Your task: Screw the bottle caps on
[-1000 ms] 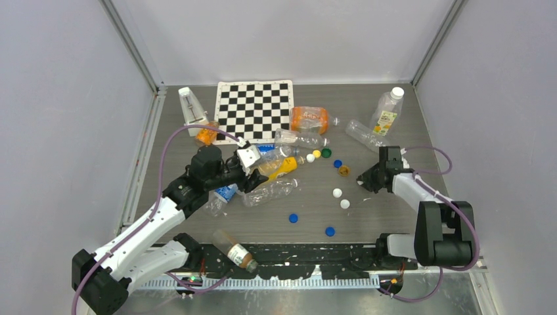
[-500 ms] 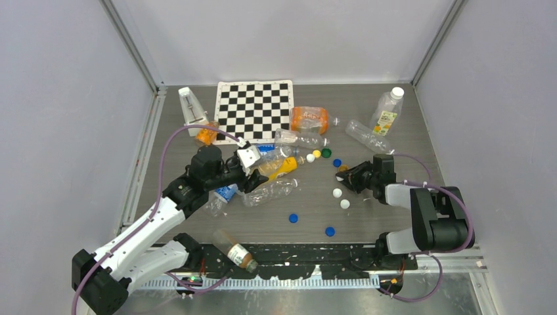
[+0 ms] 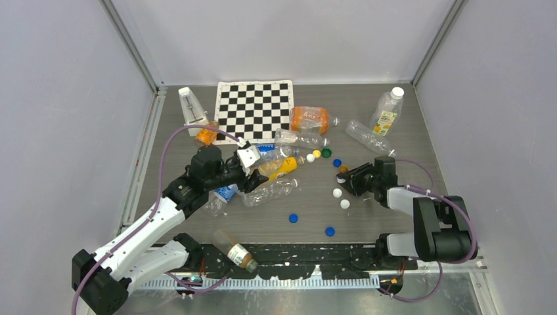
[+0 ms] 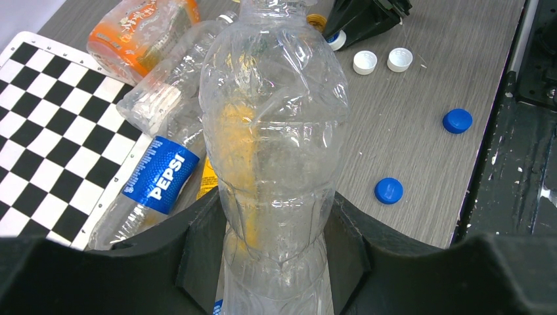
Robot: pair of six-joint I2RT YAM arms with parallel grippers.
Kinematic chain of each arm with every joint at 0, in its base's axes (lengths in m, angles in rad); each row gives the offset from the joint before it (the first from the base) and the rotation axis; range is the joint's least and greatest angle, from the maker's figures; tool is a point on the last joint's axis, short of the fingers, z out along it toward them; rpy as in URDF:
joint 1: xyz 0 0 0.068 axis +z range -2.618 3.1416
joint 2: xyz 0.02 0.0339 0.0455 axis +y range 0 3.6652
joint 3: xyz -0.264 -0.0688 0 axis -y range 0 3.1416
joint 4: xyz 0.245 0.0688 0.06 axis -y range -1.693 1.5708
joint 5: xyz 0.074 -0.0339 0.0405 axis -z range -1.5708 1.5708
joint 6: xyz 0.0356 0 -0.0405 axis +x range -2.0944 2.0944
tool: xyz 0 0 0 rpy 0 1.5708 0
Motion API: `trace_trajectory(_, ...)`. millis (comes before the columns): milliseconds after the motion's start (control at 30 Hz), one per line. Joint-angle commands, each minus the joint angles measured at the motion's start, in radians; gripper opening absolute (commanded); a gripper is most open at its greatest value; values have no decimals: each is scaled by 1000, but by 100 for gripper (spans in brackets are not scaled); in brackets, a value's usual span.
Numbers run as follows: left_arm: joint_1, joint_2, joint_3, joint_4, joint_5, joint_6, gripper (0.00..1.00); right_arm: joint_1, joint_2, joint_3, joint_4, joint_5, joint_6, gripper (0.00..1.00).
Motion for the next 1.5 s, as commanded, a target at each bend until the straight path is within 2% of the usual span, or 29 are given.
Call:
trace_trajectory(0,-4,-18,46,15,20,1,0,-2,-43,0,-311,107,-49,42)
trace_trajectory(233,-4,-16,46,14,22,1,0,-4,-121,26,-496,153,-65,46)
trace_trajectory(500,-4,-9,48,17,28,-2,0,1,-272,216,-821,294,-255,64)
trace_trajectory(567,-4,-7,48,19,28,-2,0,14,-269,279,-883,328,-335,70)
trace_trajectory(667,-4,-6,48,20,28,-2,0,59,-227,387,-963,423,-400,72)
trace_trajectory(767,-4,-3,48,18,27,-2,0,172,-137,478,-1014,512,-448,72)
trace_trajectory(833,-4,-5,46,17,26,-2,0,244,-80,544,-1016,563,-465,71)
trace_trajectory(1033,-4,-6,46,14,23,0,0,329,65,606,-970,638,-480,66)
trace_trajectory(1233,-4,-7,46,13,23,-1,0,372,162,634,-937,650,-480,63)
trace_trajectory(1467,-4,-5,46,13,25,-1,0,376,204,626,-875,646,-477,60)
